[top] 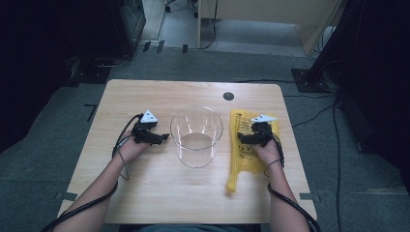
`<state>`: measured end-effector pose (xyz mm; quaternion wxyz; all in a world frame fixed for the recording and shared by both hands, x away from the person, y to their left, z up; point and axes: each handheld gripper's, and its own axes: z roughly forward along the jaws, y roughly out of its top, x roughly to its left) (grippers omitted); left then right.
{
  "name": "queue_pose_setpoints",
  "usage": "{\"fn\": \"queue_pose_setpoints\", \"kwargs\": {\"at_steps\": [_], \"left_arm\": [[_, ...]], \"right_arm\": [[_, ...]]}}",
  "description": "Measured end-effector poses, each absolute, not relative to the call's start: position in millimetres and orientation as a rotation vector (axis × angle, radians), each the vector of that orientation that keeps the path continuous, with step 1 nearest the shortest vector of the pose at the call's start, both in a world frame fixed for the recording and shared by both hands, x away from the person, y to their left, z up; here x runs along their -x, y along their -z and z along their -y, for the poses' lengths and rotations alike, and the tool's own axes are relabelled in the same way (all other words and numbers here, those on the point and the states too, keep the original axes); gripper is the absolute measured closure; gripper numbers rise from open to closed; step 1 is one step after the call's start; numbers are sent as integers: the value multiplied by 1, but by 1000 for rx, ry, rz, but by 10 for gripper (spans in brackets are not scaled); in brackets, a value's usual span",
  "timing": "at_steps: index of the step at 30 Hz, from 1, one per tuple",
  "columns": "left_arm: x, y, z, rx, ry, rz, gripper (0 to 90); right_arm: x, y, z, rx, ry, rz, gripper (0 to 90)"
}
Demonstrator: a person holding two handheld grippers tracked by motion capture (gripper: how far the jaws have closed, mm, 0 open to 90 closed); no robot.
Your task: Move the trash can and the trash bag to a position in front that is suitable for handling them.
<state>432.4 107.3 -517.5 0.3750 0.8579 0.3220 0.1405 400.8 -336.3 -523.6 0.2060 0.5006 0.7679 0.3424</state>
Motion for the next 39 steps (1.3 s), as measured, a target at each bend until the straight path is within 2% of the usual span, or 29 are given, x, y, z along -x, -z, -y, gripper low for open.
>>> {"fn": "queue_pose_setpoints", "kwargs": {"at_steps": [15,25,39], "left_arm": [[-432,518,-107,-2194,-360,-825,187],[-432,518,-107,-2195,-360,-824,187],[-432,518,-107,-2195,-360,-824,187]], "right_arm": [[-401,518,335,-1397,-956,-2130,102],[-382,505,335,-1447,-1013,-2122,104],[-379,519,339,-1427,-918,-2175,105]]}}
